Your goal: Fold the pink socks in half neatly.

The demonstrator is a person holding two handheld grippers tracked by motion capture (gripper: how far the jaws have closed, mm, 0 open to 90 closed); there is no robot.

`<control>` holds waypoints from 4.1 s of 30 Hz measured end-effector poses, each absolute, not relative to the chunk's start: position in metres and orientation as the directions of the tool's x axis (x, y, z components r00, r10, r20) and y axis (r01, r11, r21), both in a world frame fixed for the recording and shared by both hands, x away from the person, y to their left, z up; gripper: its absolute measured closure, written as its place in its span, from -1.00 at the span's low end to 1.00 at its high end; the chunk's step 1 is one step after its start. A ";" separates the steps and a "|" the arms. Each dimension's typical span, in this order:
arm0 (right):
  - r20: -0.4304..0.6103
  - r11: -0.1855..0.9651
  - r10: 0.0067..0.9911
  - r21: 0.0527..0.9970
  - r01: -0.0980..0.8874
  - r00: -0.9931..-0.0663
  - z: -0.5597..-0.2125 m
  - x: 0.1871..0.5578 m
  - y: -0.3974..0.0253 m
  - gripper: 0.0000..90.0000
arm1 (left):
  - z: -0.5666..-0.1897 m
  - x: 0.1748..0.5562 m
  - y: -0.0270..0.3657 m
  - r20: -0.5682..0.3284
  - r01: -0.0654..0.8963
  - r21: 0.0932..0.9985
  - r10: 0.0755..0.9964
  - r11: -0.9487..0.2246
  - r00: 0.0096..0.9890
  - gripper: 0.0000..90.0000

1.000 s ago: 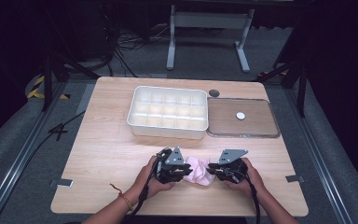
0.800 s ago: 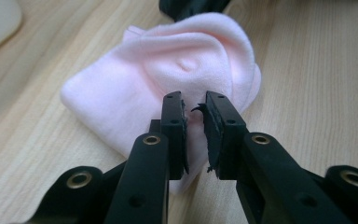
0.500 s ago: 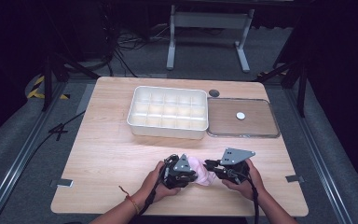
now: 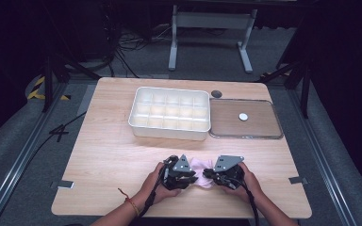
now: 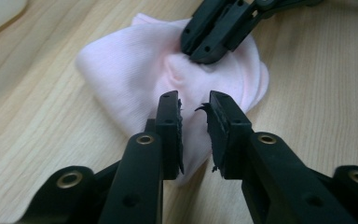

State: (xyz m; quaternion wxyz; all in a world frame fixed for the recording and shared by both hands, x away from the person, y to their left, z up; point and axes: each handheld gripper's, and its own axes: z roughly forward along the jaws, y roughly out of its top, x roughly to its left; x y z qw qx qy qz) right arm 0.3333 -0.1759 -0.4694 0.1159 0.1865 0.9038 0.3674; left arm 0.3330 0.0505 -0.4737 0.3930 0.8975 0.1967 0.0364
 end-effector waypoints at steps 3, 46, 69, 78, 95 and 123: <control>-0.079 0.662 0.432 0.704 0.257 -0.898 -0.470 0.333 -0.175 0.93 | -0.469 0.332 0.059 -0.101 0.350 0.743 0.421 -0.571 0.902 0.45; -0.095 0.672 0.408 0.704 0.229 -0.908 -0.469 0.329 -0.160 0.99 | -0.480 0.343 0.063 -0.190 0.441 0.713 0.454 -0.545 0.870 0.72; -0.099 0.654 0.449 0.713 0.252 -0.888 -0.465 0.330 -0.156 0.94 | -0.467 0.343 0.067 -0.179 0.428 0.748 0.466 -0.508 0.866 0.84; -0.117 0.667 0.451 0.703 0.247 -0.885 -0.470 0.330 -0.145 0.96 | -0.460 0.337 0.059 -0.147 0.385 0.775 0.451 -0.501 0.881 0.84; -0.094 0.627 0.489 0.729 0.274 -0.867 -0.456 0.329 -0.173 0.76 | -0.456 0.338 0.061 -0.112 0.369 0.775 0.463 -0.513 0.879 0.85; -0.101 0.633 0.502 0.720 0.285 -0.859 -0.454 0.333 -0.186 0.80 | -0.457 0.328 0.046 -0.042 0.296 0.762 0.413 -0.576 0.910 0.83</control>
